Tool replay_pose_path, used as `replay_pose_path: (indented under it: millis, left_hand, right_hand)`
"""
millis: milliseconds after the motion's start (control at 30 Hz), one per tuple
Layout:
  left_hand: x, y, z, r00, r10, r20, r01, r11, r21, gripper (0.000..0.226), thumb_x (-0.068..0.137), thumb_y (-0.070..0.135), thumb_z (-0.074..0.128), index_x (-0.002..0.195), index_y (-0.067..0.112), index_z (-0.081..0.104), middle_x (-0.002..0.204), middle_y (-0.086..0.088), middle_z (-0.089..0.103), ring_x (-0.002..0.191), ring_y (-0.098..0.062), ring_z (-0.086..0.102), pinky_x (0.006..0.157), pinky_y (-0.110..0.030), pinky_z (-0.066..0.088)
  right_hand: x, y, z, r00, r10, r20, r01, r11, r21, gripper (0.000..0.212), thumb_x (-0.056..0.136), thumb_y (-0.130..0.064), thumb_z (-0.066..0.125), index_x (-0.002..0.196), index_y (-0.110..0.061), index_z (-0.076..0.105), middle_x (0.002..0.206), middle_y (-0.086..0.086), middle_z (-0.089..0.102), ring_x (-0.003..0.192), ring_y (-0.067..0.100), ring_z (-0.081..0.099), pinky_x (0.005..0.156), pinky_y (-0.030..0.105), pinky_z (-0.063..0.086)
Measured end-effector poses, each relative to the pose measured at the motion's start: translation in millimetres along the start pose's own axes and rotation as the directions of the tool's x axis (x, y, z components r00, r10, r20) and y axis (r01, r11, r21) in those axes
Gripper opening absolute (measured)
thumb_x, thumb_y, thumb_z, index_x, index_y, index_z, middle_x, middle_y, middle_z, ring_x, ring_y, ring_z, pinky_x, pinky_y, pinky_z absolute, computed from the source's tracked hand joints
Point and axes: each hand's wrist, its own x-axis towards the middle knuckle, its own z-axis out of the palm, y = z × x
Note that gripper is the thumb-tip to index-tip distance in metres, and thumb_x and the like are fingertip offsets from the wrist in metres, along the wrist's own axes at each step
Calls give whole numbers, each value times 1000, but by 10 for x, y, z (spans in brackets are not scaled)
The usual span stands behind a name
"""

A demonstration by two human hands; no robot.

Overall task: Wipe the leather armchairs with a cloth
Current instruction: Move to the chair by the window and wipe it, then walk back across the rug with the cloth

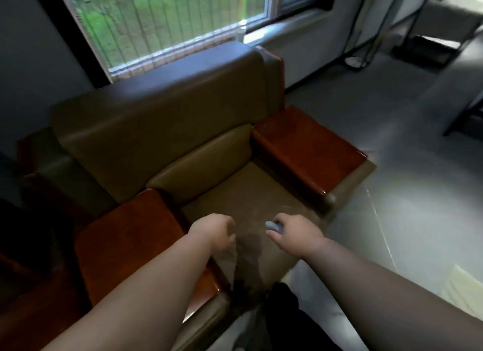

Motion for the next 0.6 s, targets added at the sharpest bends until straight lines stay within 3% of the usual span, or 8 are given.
replay_pose_path:
  millis: [200,367,433,533,600]
  left_hand:
    - [-252,702,454,970,178,165,-193,978,81,42,100,39,63,141,35,60,130,8,63,116,-13,63,93,-31,56]
    - [-446,1473,612,908,343,242,-373,924,90,37,100,39,62,137,36,61,113,12,64,100,-7,63,89,-31,57]
    - [-556,1745,674,882,391,261,-427,899,98,36,100,38,63,136,36,61,115,11,64,101,-8,64,89,-31,56]
    - [-763,2191,803,852,441,283,-490,862,131,34,101,37,64,135,36,62,122,7,65,107,-12,64,99,-37,56]
    - [-855,2427,866,832,459,313,-523,837,162,37,102,37,63,139,33,60,128,4,65,113,-15,64,104,-40,55]
  right_hand:
    - [-962,785,383,966,252,53,-254,966,48,53,96,-64,55,136,-29,58,126,2,66,115,26,63,93,38,54]
    - [-1832,1513,553,938,347,-12,-344,934,98,45,100,-60,52,126,-25,63,125,6,67,112,29,63,81,33,47]
    - [-2109,1740,625,920,392,-20,-385,911,149,41,101,-57,53,123,-24,63,122,6,68,109,28,63,78,32,43]
    - [-2554,2076,737,889,454,-66,-431,876,215,44,100,-59,53,127,-25,63,123,6,69,113,29,63,87,33,49]
    - [-2800,2259,786,875,475,-93,-441,861,253,43,98,-60,53,118,-24,64,120,8,70,112,32,64,86,33,48]
